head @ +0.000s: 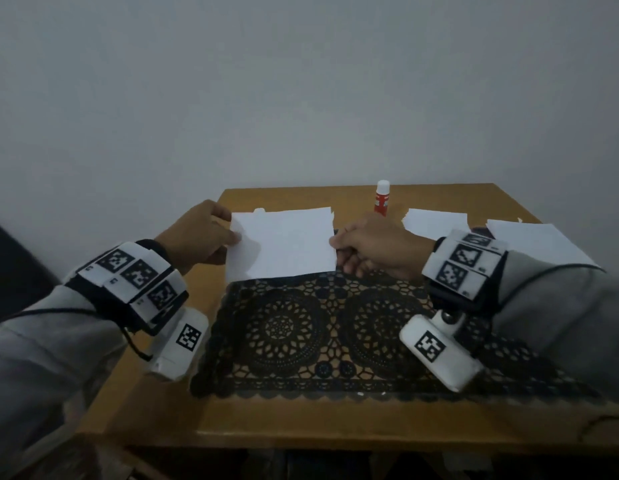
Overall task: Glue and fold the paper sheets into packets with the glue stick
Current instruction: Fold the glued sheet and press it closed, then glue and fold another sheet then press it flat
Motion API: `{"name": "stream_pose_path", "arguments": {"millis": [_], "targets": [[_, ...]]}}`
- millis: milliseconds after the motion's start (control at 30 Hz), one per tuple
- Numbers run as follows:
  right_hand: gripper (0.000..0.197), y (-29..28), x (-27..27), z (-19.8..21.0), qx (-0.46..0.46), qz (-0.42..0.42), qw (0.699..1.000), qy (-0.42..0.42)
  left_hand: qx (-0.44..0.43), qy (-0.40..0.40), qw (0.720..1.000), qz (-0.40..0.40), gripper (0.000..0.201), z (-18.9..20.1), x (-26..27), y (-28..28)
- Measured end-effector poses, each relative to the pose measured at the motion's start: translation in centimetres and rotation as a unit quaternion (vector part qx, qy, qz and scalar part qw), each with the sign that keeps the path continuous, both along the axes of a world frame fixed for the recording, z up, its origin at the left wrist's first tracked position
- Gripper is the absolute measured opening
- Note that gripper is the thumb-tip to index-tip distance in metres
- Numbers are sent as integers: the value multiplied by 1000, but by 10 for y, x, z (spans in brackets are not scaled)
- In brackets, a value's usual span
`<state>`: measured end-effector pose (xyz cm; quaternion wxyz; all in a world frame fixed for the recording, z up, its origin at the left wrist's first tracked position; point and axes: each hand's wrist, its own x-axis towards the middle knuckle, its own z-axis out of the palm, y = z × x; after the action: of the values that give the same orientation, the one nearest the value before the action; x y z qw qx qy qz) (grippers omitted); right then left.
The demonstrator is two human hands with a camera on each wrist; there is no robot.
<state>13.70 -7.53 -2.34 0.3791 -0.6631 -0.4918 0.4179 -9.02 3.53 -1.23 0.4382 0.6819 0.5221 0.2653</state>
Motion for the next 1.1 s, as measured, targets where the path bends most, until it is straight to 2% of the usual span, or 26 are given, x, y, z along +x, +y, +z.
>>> {"name": "stream_pose_path", "arguments": {"millis": [67,133,300,533,767,933,1100], "targets": [[14,17,-9,-4,-15,-1,1000,0,-33,32,999,18,45,-9,-5,13],[15,34,-15,-8,-32,-3,999,-34,-22,79,996,27,51,-15,-8,25],[18,69,-20,-13,-57,15,986,-156,22,174,984,-3,18,-20,-4,46],[18,82,-18,-19,-95,49,963,-247,64,294,952,-62,14,-30,1,56],[33,52,3,-9,-8,58,941,-333,141,385,909,-76,17,-27,6,42],[34,4,49,1,73,23,900,-430,273,357,887,-105,22,-20,30,17],[31,-51,106,-4,54,-46,884,-462,340,308,860,-225,15,-9,93,-27]]}}
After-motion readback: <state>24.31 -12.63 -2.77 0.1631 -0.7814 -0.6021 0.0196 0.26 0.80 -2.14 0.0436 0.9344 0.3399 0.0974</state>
